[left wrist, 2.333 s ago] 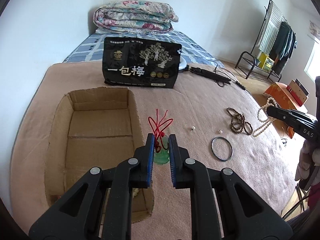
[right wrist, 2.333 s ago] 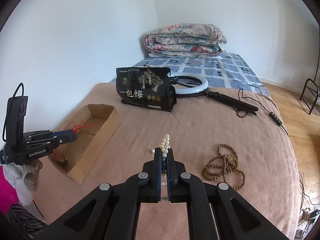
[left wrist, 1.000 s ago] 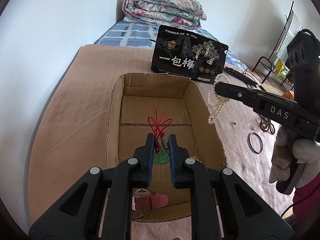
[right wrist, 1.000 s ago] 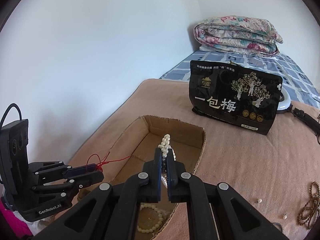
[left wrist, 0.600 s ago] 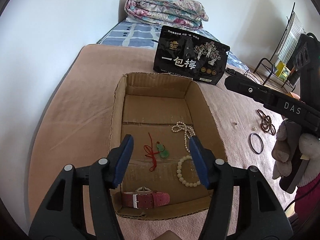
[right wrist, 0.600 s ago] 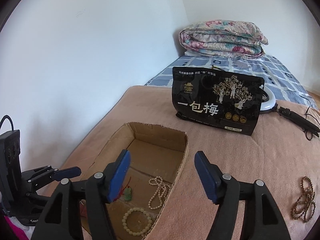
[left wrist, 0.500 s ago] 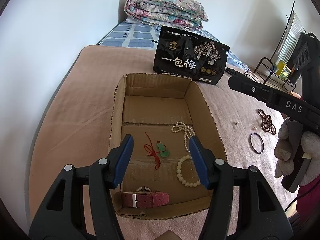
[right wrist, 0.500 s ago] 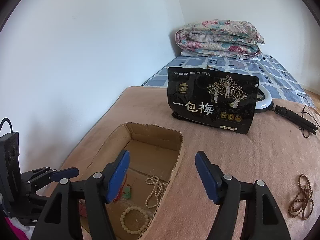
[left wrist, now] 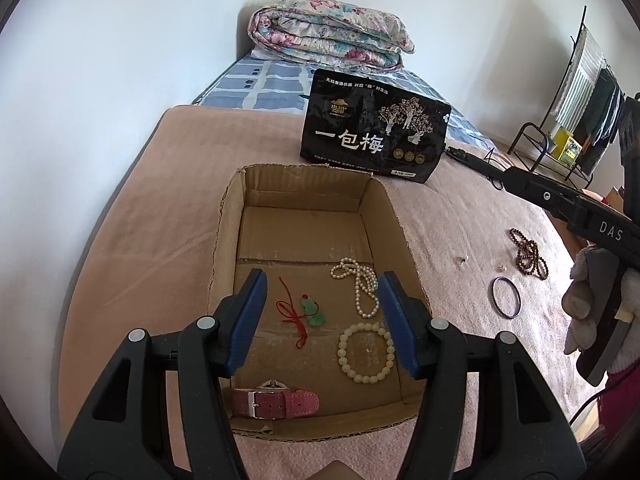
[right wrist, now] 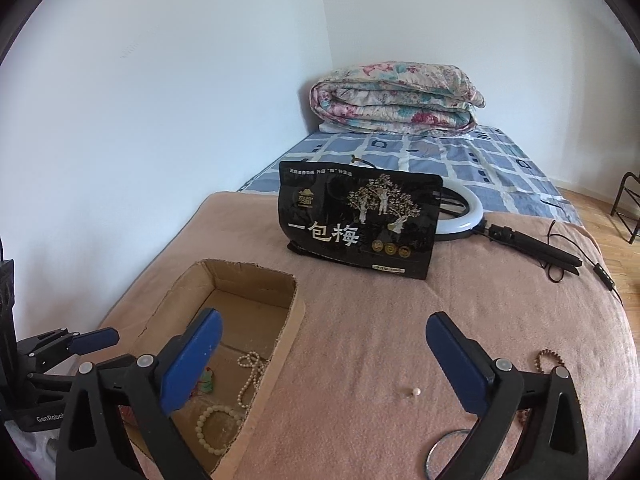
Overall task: Organize jewelry
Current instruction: 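Move both tools back toward brown bead strand and dark bangle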
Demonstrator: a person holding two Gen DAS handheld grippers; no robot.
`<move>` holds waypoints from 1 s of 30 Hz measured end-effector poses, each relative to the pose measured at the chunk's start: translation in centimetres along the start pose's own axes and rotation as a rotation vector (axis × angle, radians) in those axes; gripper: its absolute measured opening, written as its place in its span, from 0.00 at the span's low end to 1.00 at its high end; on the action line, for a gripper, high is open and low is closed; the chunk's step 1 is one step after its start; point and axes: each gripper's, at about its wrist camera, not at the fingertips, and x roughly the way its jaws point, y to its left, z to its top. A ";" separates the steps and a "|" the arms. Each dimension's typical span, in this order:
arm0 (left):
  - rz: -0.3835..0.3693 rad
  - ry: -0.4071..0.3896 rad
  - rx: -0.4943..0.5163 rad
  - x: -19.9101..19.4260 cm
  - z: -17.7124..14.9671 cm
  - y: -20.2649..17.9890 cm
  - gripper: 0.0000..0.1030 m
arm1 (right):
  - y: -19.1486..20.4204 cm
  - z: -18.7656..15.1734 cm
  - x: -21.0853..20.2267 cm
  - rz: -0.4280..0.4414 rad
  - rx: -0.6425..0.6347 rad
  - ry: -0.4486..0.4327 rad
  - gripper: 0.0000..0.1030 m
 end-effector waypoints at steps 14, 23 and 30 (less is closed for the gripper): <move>-0.053 -0.031 0.100 -0.2 0.6 -5.9 0.58 | -8.3 -0.8 -5.4 -0.088 0.079 -0.040 1.00; -0.097 -0.012 0.161 1.1 0.6 -10.9 0.58 | -14.8 -2.4 -8.5 -0.169 0.127 -0.043 1.00; -0.141 0.021 0.179 2.3 0.4 -13.9 0.58 | -18.5 -3.6 -10.0 -0.229 0.149 -0.037 1.00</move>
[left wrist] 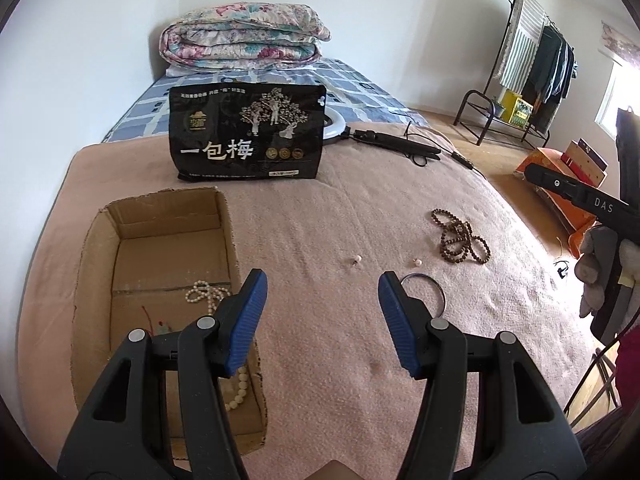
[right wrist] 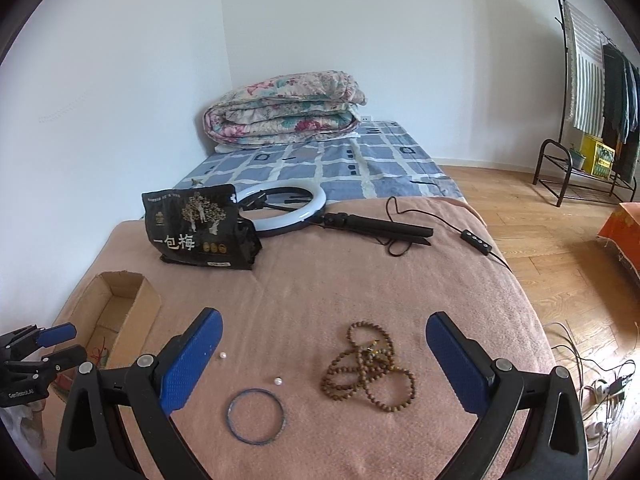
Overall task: Organize jewelry
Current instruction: 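Move both tools back toward brown bead strand and dark bangle, then lower left tool onto blue bangle while right tool lowers onto brown bead strand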
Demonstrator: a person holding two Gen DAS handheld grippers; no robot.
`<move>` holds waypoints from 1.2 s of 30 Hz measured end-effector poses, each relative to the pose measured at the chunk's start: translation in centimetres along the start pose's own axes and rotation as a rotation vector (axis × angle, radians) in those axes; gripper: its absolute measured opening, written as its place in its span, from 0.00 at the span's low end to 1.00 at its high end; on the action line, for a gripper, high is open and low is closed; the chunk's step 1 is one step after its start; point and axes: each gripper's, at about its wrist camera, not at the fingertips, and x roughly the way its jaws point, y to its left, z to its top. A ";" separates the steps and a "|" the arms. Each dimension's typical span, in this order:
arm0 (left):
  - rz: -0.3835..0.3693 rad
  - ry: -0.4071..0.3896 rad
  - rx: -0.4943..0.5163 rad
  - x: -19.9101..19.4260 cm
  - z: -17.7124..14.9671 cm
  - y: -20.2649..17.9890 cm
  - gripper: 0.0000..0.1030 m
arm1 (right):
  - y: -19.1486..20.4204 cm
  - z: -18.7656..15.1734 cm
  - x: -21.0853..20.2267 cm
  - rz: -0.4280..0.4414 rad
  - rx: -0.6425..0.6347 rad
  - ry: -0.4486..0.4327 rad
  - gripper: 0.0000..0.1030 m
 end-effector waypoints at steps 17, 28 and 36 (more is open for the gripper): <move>-0.095 0.095 0.052 5.4 -2.6 -7.9 0.78 | -6.3 -2.4 2.5 -0.052 -0.001 0.096 1.00; -0.082 0.133 0.053 10.3 -5.3 -11.3 0.79 | -7.4 -4.4 5.4 -0.027 -0.053 0.151 1.00; -0.075 0.149 0.002 13.2 -5.4 -11.5 0.79 | -7.7 -4.9 8.2 0.008 -0.032 0.201 1.00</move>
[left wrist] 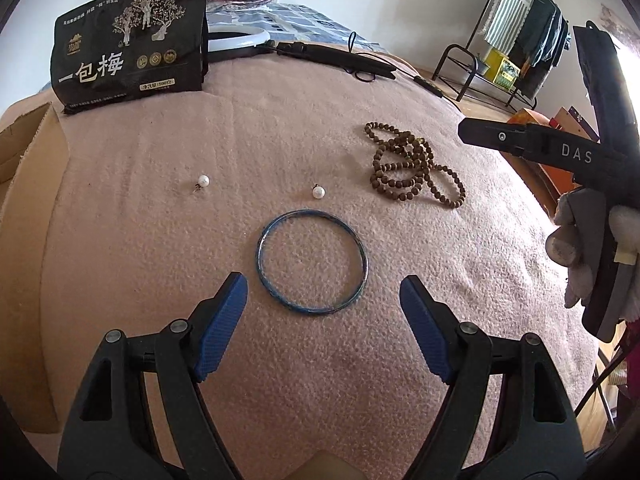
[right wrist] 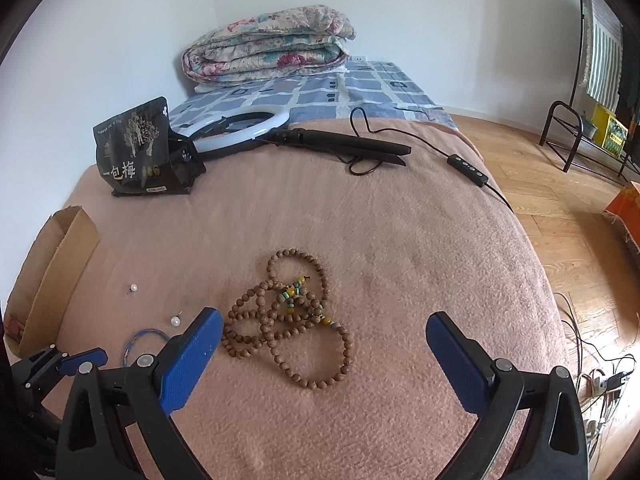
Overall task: Organize jewelry
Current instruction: 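Lower left tool onto blue bangle while right tool lowers onto brown bead strand, then close left gripper on bangle rim while right gripper closes on bead strand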
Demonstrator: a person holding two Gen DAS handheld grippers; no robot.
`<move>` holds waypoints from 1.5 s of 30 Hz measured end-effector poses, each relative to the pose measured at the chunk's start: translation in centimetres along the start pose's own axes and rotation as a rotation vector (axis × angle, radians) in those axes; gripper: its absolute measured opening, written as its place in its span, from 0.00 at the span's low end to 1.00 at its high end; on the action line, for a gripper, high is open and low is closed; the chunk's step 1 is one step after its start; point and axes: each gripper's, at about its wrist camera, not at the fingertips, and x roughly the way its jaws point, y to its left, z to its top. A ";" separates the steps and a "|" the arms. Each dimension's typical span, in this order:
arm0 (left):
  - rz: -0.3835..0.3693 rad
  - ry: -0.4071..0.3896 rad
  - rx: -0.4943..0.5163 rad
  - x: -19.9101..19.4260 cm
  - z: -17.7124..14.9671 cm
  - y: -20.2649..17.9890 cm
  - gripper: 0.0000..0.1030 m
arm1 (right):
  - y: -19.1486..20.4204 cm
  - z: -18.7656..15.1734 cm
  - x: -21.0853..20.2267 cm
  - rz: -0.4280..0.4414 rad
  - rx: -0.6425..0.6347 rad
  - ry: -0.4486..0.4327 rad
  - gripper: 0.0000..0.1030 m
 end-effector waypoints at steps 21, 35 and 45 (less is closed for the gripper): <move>0.119 -0.032 0.040 2.8 0.0 -0.5 0.79 | 2.0 0.4 5.5 -0.005 -0.079 0.074 1.00; 0.105 -0.041 0.021 2.6 0.0 -0.2 0.70 | 3.0 -0.3 8.0 0.027 -0.124 0.180 0.58; 0.084 -0.050 0.004 1.9 0.0 0.0 0.70 | 2.7 -0.2 6.8 0.028 -0.114 0.153 0.13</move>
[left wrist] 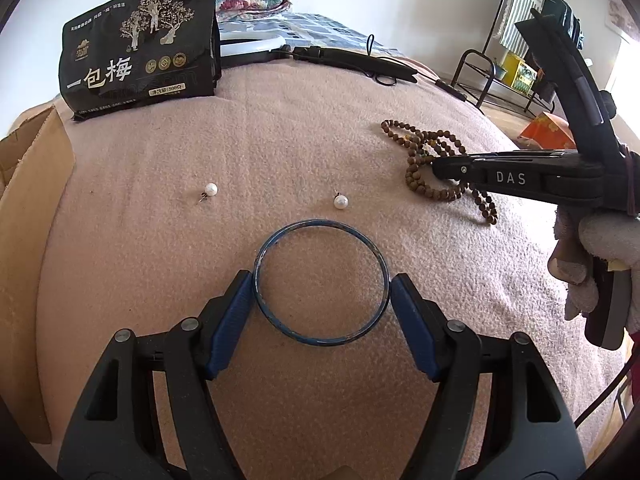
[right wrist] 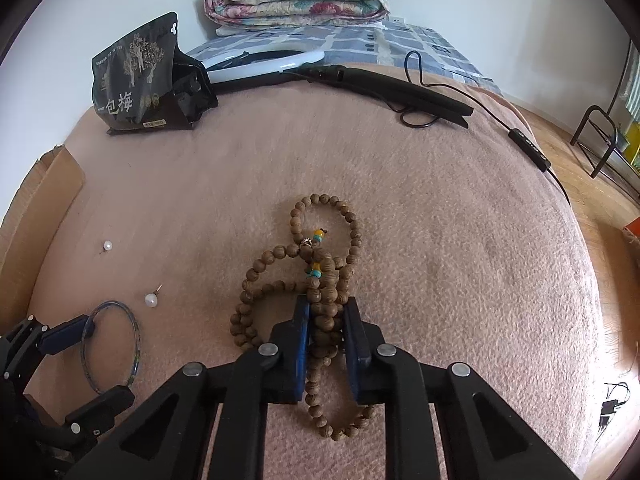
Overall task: Organize jewelry
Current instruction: 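Lift and carry bangle in left gripper while right gripper carries beads over box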
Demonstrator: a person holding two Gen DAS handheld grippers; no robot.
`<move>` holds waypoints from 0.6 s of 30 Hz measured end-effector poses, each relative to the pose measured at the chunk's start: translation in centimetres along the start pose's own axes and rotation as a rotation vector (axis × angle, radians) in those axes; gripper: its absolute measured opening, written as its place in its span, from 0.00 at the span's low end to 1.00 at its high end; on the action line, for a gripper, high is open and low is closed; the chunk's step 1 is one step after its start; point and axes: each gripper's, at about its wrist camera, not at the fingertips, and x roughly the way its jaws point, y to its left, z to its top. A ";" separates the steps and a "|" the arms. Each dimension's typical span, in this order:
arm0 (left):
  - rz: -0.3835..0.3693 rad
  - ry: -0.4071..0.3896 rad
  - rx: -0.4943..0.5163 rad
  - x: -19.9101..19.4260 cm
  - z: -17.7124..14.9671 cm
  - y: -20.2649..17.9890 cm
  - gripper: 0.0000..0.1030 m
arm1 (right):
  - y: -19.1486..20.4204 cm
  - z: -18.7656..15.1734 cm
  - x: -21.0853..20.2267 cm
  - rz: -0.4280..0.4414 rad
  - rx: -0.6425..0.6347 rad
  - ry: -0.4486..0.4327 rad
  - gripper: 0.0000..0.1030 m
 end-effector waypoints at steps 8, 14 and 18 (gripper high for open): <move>0.002 -0.021 -0.007 -1.5 0.2 0.4 0.70 | 0.1 0.6 -2.9 -0.003 0.016 -0.070 0.11; 0.004 -0.046 0.004 -3.5 0.5 0.6 0.70 | 0.3 1.0 -6.0 0.004 0.027 -0.122 0.11; 0.004 -0.068 0.009 -5.4 1.0 0.8 0.70 | 0.6 1.1 -8.2 0.011 0.037 -0.157 0.11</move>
